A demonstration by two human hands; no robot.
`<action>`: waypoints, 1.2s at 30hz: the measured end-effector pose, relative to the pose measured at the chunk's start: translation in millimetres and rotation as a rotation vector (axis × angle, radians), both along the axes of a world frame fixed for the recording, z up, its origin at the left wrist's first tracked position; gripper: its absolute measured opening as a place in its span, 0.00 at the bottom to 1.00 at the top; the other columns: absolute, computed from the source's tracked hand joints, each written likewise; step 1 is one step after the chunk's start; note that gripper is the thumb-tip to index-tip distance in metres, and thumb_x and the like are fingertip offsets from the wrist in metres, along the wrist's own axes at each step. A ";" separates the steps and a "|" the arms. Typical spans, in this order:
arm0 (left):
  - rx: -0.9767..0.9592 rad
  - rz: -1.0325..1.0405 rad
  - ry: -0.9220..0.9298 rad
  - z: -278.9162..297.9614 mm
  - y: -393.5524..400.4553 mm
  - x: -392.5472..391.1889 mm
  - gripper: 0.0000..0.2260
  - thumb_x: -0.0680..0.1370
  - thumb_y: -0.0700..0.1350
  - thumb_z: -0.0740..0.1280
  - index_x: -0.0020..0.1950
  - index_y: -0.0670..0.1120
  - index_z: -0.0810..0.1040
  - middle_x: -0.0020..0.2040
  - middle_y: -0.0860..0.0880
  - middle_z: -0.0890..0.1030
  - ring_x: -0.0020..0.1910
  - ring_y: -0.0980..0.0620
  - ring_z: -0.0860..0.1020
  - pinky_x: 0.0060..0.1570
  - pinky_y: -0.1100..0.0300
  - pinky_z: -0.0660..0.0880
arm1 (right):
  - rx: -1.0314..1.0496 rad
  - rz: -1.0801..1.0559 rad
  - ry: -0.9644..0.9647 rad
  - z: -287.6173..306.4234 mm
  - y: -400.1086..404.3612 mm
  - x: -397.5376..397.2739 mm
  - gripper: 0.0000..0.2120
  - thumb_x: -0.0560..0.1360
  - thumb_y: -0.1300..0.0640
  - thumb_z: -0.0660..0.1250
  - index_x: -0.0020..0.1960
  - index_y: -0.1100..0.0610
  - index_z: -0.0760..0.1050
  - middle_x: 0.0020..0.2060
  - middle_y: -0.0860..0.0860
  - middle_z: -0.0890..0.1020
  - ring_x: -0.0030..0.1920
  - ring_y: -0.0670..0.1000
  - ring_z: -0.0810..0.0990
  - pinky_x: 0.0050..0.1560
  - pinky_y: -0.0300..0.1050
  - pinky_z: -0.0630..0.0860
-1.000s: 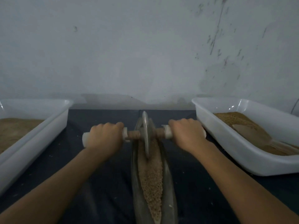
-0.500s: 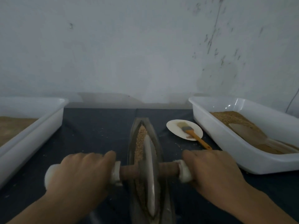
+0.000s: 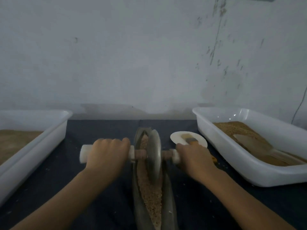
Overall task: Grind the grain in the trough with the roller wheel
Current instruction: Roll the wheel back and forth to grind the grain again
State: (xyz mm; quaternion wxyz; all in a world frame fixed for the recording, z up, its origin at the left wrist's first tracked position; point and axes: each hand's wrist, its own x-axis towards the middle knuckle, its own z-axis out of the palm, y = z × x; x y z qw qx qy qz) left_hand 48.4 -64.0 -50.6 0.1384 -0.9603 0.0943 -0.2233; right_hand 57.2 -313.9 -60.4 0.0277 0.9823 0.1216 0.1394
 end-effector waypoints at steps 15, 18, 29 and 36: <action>-0.093 0.052 0.025 -0.2 1.2 17.7 0.10 0.74 0.55 0.63 0.43 0.55 0.62 0.38 0.55 0.72 0.38 0.52 0.75 0.37 0.57 0.65 | -0.038 0.055 -0.148 -1.7 1.8 31.3 0.09 0.71 0.47 0.68 0.45 0.48 0.69 0.38 0.47 0.78 0.39 0.51 0.77 0.37 0.48 0.72; -0.041 0.042 -0.039 7.9 -6.5 48.9 0.10 0.74 0.53 0.65 0.43 0.54 0.63 0.43 0.53 0.78 0.43 0.49 0.79 0.36 0.56 0.65 | 0.029 -0.016 -0.110 -7.9 4.0 61.0 0.09 0.72 0.48 0.67 0.43 0.50 0.68 0.38 0.47 0.77 0.38 0.52 0.77 0.38 0.48 0.72; -0.224 -0.340 0.076 -21.1 26.7 -56.7 0.20 0.61 0.60 0.73 0.43 0.59 0.65 0.32 0.57 0.74 0.30 0.56 0.78 0.30 0.59 0.75 | -0.077 0.236 -0.245 10.2 -6.1 -77.4 0.22 0.46 0.51 0.81 0.33 0.50 0.71 0.24 0.48 0.74 0.22 0.45 0.70 0.20 0.39 0.66; -0.056 -0.045 -0.024 -10.7 6.4 -15.0 0.14 0.71 0.57 0.65 0.42 0.57 0.59 0.36 0.56 0.70 0.38 0.55 0.77 0.34 0.58 0.63 | -0.070 0.080 -0.059 5.7 -1.5 -20.2 0.10 0.72 0.49 0.68 0.46 0.47 0.67 0.41 0.47 0.79 0.40 0.49 0.76 0.33 0.42 0.63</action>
